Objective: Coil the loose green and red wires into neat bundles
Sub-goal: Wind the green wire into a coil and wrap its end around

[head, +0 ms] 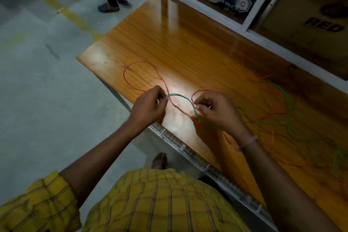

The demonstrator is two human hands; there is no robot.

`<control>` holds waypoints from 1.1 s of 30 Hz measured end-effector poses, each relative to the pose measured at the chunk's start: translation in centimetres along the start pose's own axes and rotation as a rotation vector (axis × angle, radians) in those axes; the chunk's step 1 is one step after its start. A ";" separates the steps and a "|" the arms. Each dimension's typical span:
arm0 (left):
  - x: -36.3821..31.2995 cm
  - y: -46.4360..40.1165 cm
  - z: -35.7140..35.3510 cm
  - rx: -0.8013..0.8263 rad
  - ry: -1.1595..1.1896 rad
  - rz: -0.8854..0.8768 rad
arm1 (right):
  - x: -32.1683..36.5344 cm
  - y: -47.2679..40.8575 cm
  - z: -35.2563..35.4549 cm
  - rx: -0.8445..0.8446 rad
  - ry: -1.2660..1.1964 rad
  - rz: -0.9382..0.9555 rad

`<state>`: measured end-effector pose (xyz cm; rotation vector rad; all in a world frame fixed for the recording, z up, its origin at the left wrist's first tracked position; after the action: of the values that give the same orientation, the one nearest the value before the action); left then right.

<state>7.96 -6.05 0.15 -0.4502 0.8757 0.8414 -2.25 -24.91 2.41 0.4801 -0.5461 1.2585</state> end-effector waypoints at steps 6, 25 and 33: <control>3.2 -1.6 -0.6 0.074 -0.373 0.064 | -0.2 -1.1 -1.8 0.002 0.243 -0.106; -12.6 -3.0 -5.6 0.805 1.117 0.166 | -3.4 3.0 3.3 -0.117 -0.442 -0.289; -20.7 -5.6 -6.7 0.823 1.363 0.022 | -3.2 4.8 2.6 0.057 -0.424 -0.306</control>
<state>1.71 -23.19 13.18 -0.2239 2.3475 0.0077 -7.87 -27.77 2.58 0.8552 -0.7617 0.8821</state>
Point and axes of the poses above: each hand's wrist, its own y-axis away from the middle knuckle, its own z-axis out of the back of the hand, x = y × z, the point moved 10 cm from there along -y, towards the middle knuckle, and after that the axes turned 10 degrees about y, right-handed, at the moved point
